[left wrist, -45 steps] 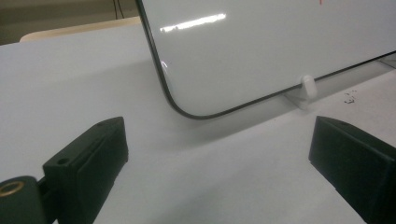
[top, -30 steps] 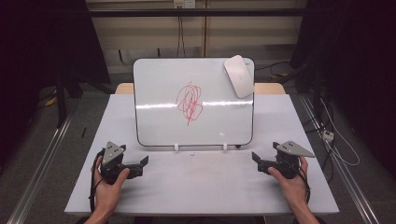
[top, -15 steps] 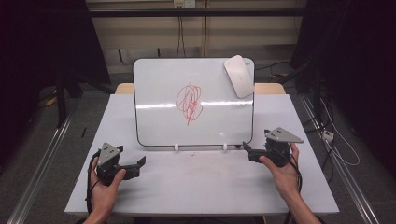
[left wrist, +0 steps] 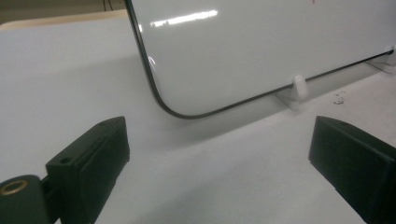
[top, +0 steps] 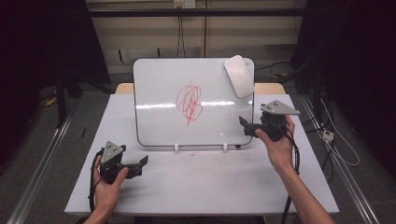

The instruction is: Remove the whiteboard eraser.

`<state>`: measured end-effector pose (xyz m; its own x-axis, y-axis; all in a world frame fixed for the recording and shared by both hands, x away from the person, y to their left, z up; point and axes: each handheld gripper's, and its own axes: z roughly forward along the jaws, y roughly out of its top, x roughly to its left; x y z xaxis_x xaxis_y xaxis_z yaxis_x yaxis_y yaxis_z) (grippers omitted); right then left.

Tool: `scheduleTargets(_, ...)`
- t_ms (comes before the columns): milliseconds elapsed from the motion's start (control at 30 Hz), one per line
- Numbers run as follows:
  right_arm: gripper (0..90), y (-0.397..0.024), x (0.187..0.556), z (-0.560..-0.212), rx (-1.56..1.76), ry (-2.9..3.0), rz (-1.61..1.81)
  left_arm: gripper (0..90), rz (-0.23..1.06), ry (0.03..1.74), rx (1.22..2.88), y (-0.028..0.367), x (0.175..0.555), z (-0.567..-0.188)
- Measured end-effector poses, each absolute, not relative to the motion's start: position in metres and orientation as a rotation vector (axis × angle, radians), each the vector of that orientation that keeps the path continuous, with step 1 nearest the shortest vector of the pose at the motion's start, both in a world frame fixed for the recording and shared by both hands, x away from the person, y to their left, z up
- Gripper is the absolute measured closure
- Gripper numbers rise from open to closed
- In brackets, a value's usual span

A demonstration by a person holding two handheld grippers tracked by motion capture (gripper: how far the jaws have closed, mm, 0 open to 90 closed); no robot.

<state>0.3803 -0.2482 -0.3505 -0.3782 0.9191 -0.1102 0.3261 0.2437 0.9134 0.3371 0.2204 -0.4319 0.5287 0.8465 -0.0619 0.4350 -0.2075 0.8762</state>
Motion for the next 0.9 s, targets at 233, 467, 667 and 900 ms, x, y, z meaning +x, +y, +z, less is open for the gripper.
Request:
scheduleTargets(233,11.5,-0.24,0.4,-0.326,1.086,1.841,1.061,5.2,0.557,1.039,1.835,0.221,0.334,-0.432)
scheduleTargets(467,10.3,-0.235,0.42,-0.311,1.076,1.825,1.026,5.2,0.563,1.057,1.835,0.225,0.336,-0.431)
scheduleTargets(667,10.2,-0.228,0.44,-0.3,1.049,1.833,0.976,5.2,0.558,1.053,1.832,0.221,0.338,-0.431)
scheduleTargets(900,15.5,-0.22,0.459,-0.293,1.038,1.822,0.921,5.2,0.556,1.046,1.84,0.22,0.337,-0.432)
